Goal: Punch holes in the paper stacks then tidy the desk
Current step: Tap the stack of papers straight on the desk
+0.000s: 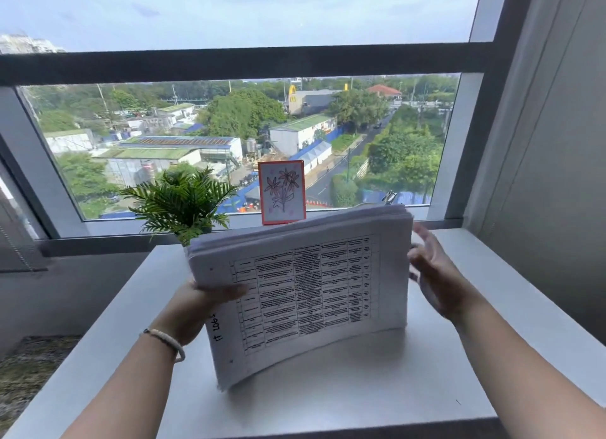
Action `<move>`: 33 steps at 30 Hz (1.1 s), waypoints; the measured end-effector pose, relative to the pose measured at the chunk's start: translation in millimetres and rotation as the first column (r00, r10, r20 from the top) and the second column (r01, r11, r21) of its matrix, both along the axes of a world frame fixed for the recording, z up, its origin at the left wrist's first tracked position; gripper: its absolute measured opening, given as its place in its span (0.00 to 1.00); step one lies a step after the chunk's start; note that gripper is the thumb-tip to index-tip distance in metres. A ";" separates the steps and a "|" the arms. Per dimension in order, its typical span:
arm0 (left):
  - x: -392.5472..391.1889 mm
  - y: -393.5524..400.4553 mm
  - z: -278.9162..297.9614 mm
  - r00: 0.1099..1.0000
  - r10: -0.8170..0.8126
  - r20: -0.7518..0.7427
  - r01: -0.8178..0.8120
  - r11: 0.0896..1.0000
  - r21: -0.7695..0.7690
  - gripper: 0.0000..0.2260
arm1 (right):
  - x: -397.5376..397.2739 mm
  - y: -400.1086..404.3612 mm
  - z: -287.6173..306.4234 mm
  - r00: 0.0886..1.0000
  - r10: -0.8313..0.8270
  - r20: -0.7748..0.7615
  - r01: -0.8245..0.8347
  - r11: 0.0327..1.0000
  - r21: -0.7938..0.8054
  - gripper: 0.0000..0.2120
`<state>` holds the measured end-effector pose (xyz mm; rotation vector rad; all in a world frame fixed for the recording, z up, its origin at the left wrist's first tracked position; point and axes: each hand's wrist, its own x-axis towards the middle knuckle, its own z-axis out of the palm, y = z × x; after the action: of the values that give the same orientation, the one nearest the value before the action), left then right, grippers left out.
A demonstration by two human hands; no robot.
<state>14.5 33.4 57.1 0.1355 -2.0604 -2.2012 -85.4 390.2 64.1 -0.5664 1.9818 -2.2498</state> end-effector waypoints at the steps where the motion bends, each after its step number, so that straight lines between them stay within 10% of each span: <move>1: 1.1 0.5 -0.7 1.000 -0.001 0.006 0.001 1.000 0.002 0.40 | 2.2 -0.8 -7.1 0.998 0.062 0.031 -0.063 0.997 0.045 0.53; 23: 9.9 18.6 -33.2 0.998 0.062 0.028 -0.061 0.998 -0.024 0.34 | 33.8 -12.7 -28.9 0.946 -0.325 0.004 0.318 0.925 0.208 0.09; 29: 3.7 1.1 14.4 0.929 -0.167 0.330 0.158 0.986 0.052 0.37 | 44.9 8.0 7.2 0.935 0.119 0.334 -0.155 0.984 0.084 0.22; 33: 1.5 -0.5 7.3 0.922 -0.144 0.359 -0.033 0.895 0.444 0.31 | 56.6 -3.0 -21.4 0.827 -0.061 0.559 0.060 0.998 0.021 0.13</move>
<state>16.0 32.9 64.4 0.6041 -1.6789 -2.8391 -28.8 387.2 42.7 0.1639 1.7066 -2.1095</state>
